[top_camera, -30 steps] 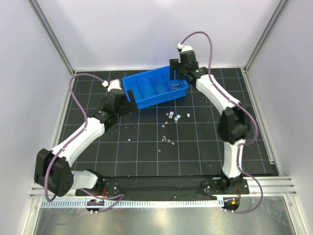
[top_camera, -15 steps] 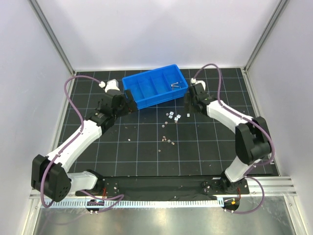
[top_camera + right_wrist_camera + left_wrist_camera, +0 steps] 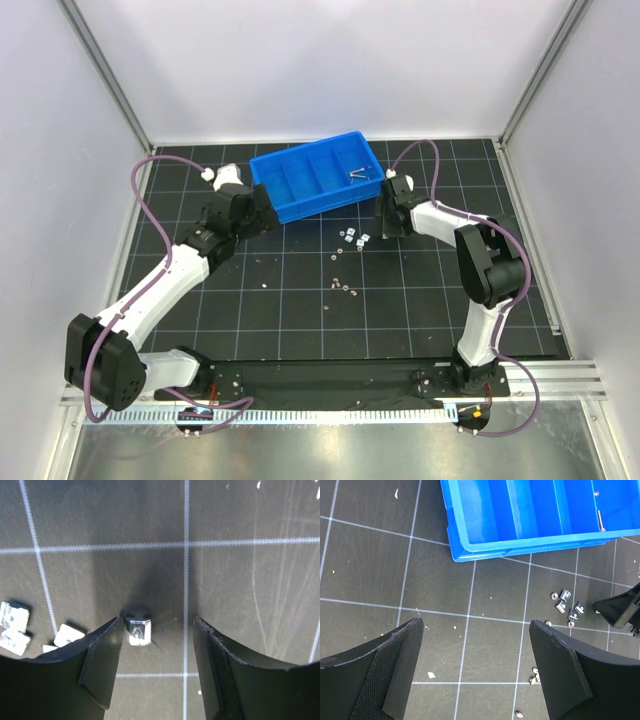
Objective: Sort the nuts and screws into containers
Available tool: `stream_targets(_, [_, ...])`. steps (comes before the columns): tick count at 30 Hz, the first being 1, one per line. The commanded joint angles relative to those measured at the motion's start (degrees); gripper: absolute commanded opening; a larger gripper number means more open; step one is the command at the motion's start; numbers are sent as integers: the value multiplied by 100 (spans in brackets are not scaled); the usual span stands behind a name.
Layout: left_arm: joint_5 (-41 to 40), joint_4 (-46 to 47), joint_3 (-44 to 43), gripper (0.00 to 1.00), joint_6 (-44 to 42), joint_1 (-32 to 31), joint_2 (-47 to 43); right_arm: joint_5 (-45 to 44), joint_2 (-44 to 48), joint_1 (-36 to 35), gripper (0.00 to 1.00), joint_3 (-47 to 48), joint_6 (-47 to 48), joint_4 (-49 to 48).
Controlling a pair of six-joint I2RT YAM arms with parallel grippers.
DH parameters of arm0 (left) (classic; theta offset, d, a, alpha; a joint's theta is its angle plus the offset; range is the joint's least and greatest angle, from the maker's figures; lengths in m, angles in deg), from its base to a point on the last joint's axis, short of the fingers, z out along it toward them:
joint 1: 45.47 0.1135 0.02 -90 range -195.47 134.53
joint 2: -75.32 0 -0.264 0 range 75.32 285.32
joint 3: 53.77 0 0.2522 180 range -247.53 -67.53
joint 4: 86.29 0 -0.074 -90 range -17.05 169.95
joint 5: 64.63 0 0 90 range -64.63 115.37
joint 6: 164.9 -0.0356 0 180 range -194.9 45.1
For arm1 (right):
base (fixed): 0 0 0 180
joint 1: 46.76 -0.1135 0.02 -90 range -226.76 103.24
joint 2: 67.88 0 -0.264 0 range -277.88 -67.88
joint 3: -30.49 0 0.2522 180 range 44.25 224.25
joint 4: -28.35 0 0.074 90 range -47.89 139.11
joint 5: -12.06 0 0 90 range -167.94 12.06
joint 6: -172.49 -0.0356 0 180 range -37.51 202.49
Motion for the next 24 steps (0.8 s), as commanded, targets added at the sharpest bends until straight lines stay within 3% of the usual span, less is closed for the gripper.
stream_targets(1, [-181, 4, -51, 91, -38, 27, -14, 205, -77, -14, 63, 274, -98, -244])
stream_targets(9, [-155, -5, -60, 91, -29, 18, 30, 311, -113, -14, 53, 230, -134, -60])
stream_targets(20, [-137, 4, -16, 91, -12, 18, 22, 30, -279, -190, 47, 239, 68, 300])
stream_targets(24, [-146, 4, 19, 91, -29, 18, -5, -14, -446, -251, 39, 283, 77, 362])
